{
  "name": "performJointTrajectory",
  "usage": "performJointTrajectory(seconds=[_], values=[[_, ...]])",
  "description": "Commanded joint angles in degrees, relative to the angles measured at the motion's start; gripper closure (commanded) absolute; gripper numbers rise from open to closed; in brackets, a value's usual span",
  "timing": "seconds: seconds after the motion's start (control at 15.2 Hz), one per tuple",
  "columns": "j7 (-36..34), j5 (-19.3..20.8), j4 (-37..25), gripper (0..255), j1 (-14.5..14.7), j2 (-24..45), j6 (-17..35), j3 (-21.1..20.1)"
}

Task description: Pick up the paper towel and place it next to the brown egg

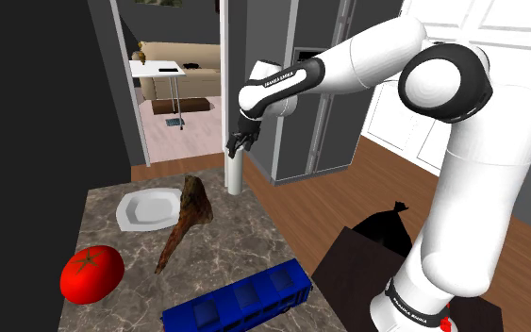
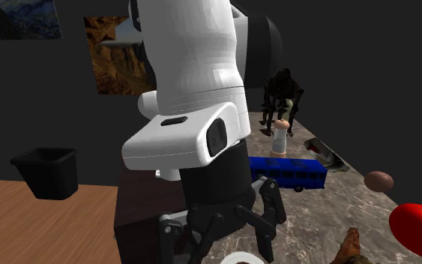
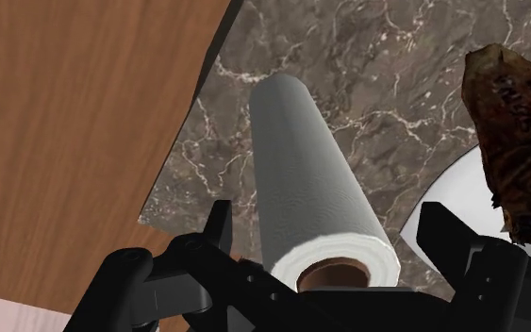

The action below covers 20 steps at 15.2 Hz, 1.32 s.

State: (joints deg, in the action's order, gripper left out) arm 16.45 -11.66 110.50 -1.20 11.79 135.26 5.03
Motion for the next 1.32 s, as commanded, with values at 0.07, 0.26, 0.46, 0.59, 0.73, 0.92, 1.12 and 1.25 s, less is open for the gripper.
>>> performJointTrajectory(seconds=[0.07,0.26,0.46,0.59,0.73,0.92,1.12,1.25], values=[[0.0,-0.2,-0.1,0,0.1,0.8,0.7,-0.1],[0.0,-0.2,-0.1,0,0.1,0.8,0.7,-0.1],[0.0,-0.2,-0.1,0,0.0,0.8,0.7,-0.1],[0.0,-0.2,-0.1,255,0.0,0.8,0.7,-0.1],[0.0,-0.2,-0.1,255,0.0,0.8,0.7,-0.1],[0.1,-0.2,0.0,255,0.0,0.7,0.7,-0.1],[0.0,-0.2,-0.1,255,0.1,0.8,0.7,-0.1],[-0.3,0.2,-0.8,255,0.1,0.1,-0.6,0.0]])
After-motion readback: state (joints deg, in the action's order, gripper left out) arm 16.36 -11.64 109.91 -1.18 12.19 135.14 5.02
